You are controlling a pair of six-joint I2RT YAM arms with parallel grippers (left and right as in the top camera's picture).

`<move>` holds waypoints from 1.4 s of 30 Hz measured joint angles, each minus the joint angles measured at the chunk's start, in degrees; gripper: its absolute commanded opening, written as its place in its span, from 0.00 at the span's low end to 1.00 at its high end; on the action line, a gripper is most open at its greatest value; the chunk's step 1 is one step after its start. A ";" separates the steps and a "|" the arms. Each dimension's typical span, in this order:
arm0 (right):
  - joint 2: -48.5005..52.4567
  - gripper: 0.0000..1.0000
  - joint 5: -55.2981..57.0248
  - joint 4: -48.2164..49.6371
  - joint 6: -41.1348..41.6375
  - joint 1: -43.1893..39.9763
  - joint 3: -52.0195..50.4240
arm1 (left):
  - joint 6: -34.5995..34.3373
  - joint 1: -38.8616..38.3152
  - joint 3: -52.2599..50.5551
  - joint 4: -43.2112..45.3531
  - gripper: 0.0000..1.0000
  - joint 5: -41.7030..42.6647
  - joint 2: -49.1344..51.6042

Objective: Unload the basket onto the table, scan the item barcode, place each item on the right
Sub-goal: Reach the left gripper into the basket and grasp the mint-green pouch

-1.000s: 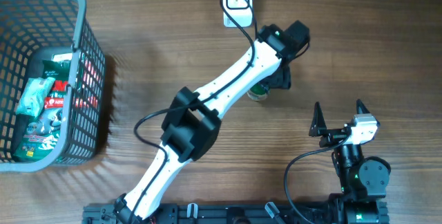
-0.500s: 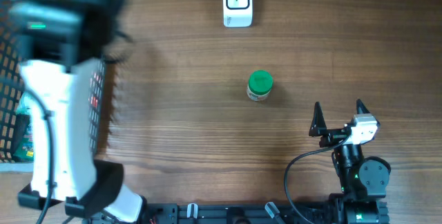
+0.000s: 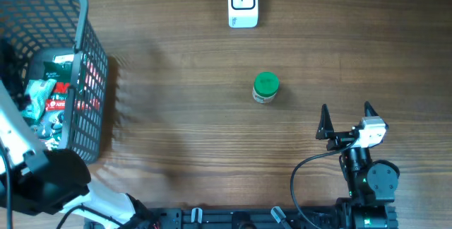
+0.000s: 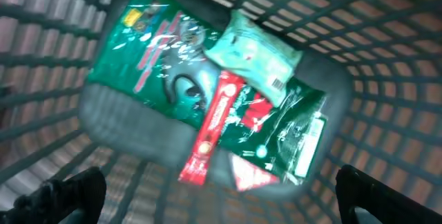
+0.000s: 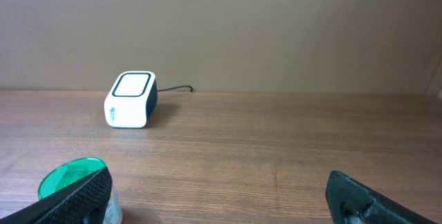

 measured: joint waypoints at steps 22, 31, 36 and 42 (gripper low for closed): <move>0.00 1.00 0.00 -0.02 0.00 0.00 0.00 | 18.14 2.16 -37.57 43.76 1.00 -5.97 0.76; 0.00 1.00 0.00 -0.02 0.00 0.00 0.00 | 21.40 7.19 -38.36 52.02 0.98 -3.41 6.91; 0.00 1.00 0.00 0.00 0.00 0.00 0.00 | 23.37 6.56 -38.14 54.40 0.45 -2.89 8.37; 0.00 1.00 0.00 0.00 0.00 0.00 0.00 | 26.23 5.27 -37.03 54.64 0.04 -3.28 8.70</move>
